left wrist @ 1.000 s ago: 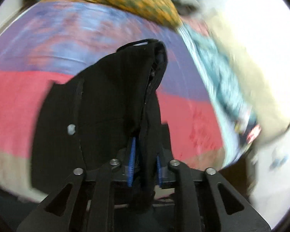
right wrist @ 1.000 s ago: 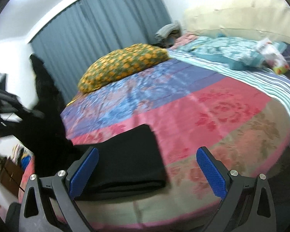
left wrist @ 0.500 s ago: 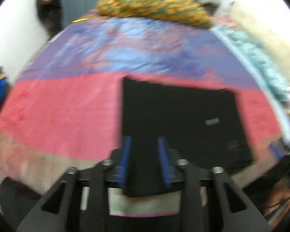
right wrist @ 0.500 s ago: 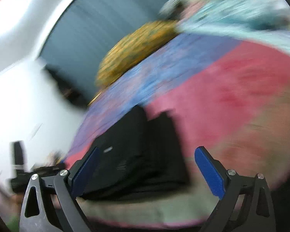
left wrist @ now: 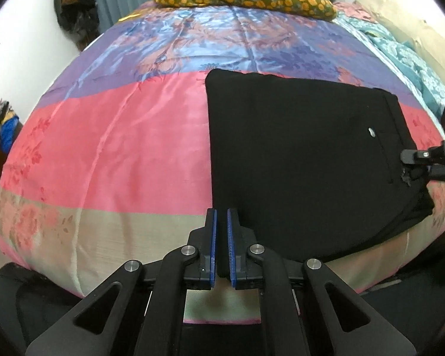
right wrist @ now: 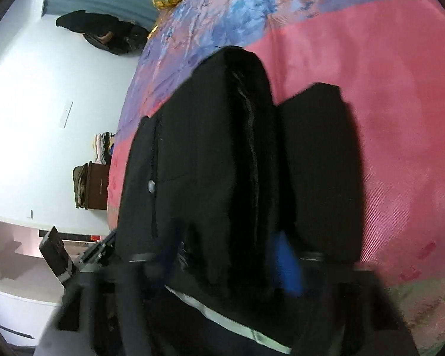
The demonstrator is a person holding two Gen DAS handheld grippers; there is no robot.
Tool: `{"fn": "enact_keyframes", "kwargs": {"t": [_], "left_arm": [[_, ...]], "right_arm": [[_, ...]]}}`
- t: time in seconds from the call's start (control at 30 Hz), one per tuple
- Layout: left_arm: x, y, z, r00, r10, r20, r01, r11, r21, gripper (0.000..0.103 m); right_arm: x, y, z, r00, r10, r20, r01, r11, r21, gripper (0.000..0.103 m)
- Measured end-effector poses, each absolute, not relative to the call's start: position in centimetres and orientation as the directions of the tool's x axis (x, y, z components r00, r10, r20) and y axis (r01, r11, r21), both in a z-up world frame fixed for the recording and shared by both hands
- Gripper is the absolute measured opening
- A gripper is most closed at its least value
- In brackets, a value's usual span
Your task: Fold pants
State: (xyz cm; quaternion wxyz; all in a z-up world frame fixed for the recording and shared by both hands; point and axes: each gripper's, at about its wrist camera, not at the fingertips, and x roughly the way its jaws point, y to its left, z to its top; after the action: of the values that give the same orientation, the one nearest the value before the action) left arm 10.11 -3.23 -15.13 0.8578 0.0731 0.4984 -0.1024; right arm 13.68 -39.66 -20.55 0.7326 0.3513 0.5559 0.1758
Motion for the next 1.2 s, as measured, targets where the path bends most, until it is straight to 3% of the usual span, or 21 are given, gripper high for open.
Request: {"fn": "enact_keyframes", "kwargs": {"t": [0.1,0.23,0.3,0.33,0.4,0.43,0.5,0.57,0.67,0.8,0.87,0.97,1.07,1.1,1.2], "left_arm": [[9.6,-3.4,-13.2,0.501,-0.139,-0.854,0.270,0.963,0.001,0.005],[8.3,-5.0,-10.6,0.553,-0.186,-0.812,0.328,0.945,0.007,0.005],[8.5,-6.4,-12.0,0.512,-0.183,-0.839,0.354,0.935,0.012,0.005],[8.6,-6.9,-13.0,0.487,-0.175,-0.856,0.364,0.931,0.016,0.007],[8.7,-7.9,-15.3,0.453,-0.146,-0.880,0.377,0.925,0.041,0.006],[8.5,-8.0,-15.5,0.465,-0.121,-0.877,0.374,0.925,0.070,0.006],[8.0,-7.7,-14.2,0.484,-0.137,-0.864,0.378,0.924,0.065,0.007],[7.5,-6.9,-12.3,0.516,-0.159,-0.842,0.369,0.928,0.051,0.008],[7.7,-6.9,-11.3,0.560,-0.149,-0.815,0.356,0.932,0.074,0.008],[8.8,-8.6,-12.9,0.535,-0.149,-0.832,0.370,0.926,0.072,0.008],[9.2,-9.7,-14.8,0.494,-0.117,-0.861,0.389,0.916,0.098,0.008],[8.9,-10.2,-16.1,0.504,-0.092,-0.859,0.409,0.901,0.144,0.008],[8.2,-9.4,-14.5,0.498,-0.100,-0.861,0.394,0.911,0.122,0.009],[8.0,-8.9,-14.0,0.495,-0.112,-0.862,0.376,0.922,0.096,0.013],[7.4,-7.9,-12.9,0.506,-0.110,-0.855,0.323,0.944,0.069,0.050]], "right_arm": [[13.0,-39.2,-17.3,0.388,0.644,-0.659,0.055,0.698,0.714,0.018],[9.7,-40.4,-11.9,0.492,0.644,-0.586,-0.054,0.694,0.718,0.017],[7.9,-41.8,-13.1,0.514,0.604,-0.609,-0.012,0.715,0.699,0.017],[7.2,-42.5,-15.2,0.498,0.554,-0.667,0.058,0.746,0.663,0.018],[6.8,-42.8,-19.4,0.423,0.447,-0.788,0.166,0.817,0.553,0.025],[6.3,-43.0,-20.3,0.449,0.457,-0.768,0.174,0.798,0.576,0.026],[5.8,-43.5,-19.3,0.477,0.464,-0.746,0.193,0.773,0.604,0.044],[5.0,-43.9,-16.1,0.519,0.382,-0.764,0.184,0.824,0.537,0.049],[5.4,-43.0,-11.1,0.586,0.256,-0.769,0.111,0.914,0.389,0.049],[9.1,-40.5,-8.1,0.596,0.334,-0.731,-0.046,0.922,0.384,0.047],[11.5,-38.9,-10.2,0.588,0.329,-0.739,-0.056,0.928,0.368,0.045],[13.4,-38.8,-17.9,0.427,0.174,-0.887,0.027,0.979,0.204,0.027],[11.3,-39.5,-17.1,0.492,0.152,-0.857,0.039,0.980,0.197,0.027],[10.4,-39.6,-15.9,0.504,0.134,-0.853,0.053,0.981,0.186,0.027],[6.3,-38.6,-12.2,0.581,0.157,-0.799,0.016,0.979,0.204,0.027]]}}
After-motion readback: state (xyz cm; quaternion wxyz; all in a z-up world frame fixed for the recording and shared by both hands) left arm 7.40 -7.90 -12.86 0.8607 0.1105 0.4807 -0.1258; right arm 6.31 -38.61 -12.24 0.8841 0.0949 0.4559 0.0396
